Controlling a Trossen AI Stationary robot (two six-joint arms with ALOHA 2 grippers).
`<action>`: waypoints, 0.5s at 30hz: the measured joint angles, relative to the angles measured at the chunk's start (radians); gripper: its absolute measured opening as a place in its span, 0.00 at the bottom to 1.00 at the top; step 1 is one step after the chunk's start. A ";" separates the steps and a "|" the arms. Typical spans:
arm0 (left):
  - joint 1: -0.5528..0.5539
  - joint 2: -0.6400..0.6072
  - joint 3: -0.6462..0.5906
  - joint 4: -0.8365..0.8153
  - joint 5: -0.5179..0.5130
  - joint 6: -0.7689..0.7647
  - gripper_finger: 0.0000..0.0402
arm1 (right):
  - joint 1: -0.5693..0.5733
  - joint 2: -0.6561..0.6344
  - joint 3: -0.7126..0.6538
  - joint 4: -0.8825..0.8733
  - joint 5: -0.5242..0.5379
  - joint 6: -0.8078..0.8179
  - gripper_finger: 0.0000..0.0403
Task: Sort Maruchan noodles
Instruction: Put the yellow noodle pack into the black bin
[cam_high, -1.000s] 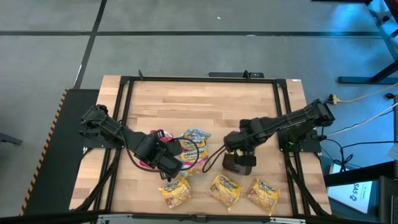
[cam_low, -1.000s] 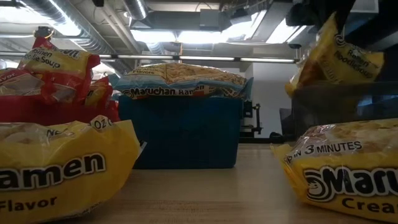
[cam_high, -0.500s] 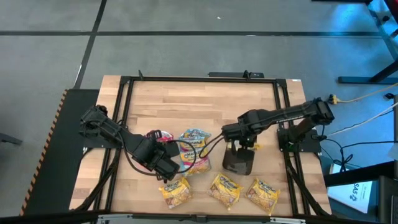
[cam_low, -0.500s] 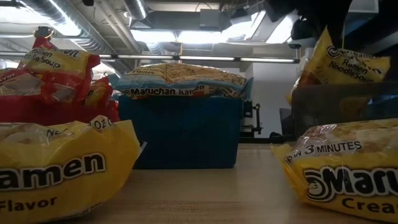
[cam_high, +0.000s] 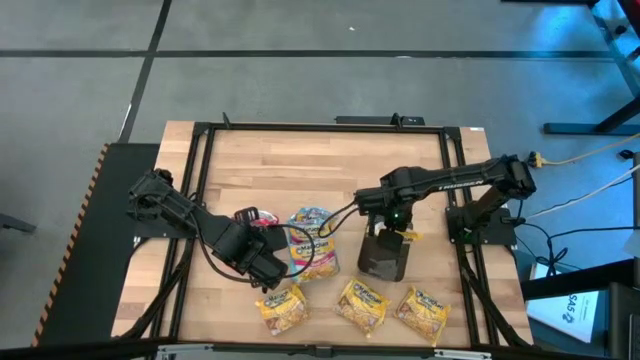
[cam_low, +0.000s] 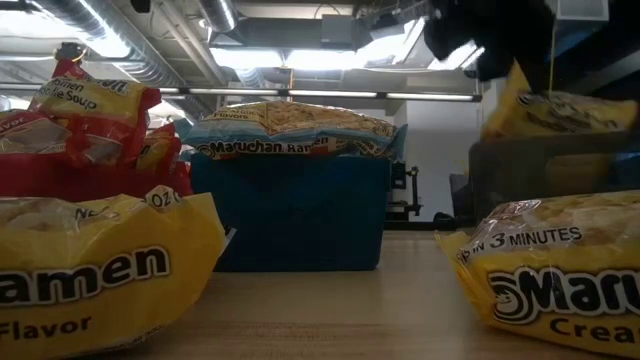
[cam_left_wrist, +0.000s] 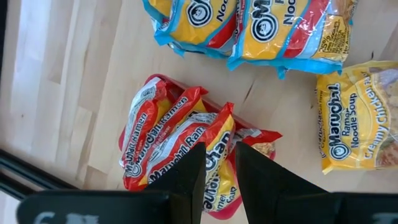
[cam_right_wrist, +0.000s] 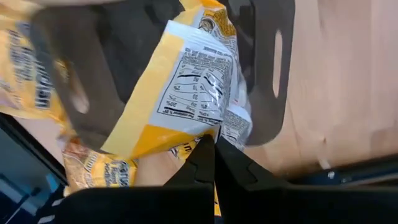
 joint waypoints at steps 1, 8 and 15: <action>0.000 0.000 0.000 0.000 -0.004 0.000 0.20 | -0.008 0.000 -0.024 0.000 -0.008 0.000 0.00; 0.000 0.000 0.000 0.000 -0.005 0.036 0.20 | -0.048 0.001 -0.142 0.038 -0.033 -0.020 0.00; 0.001 0.000 0.000 0.000 -0.004 0.053 0.20 | -0.063 0.001 -0.150 0.082 -0.040 -0.065 0.00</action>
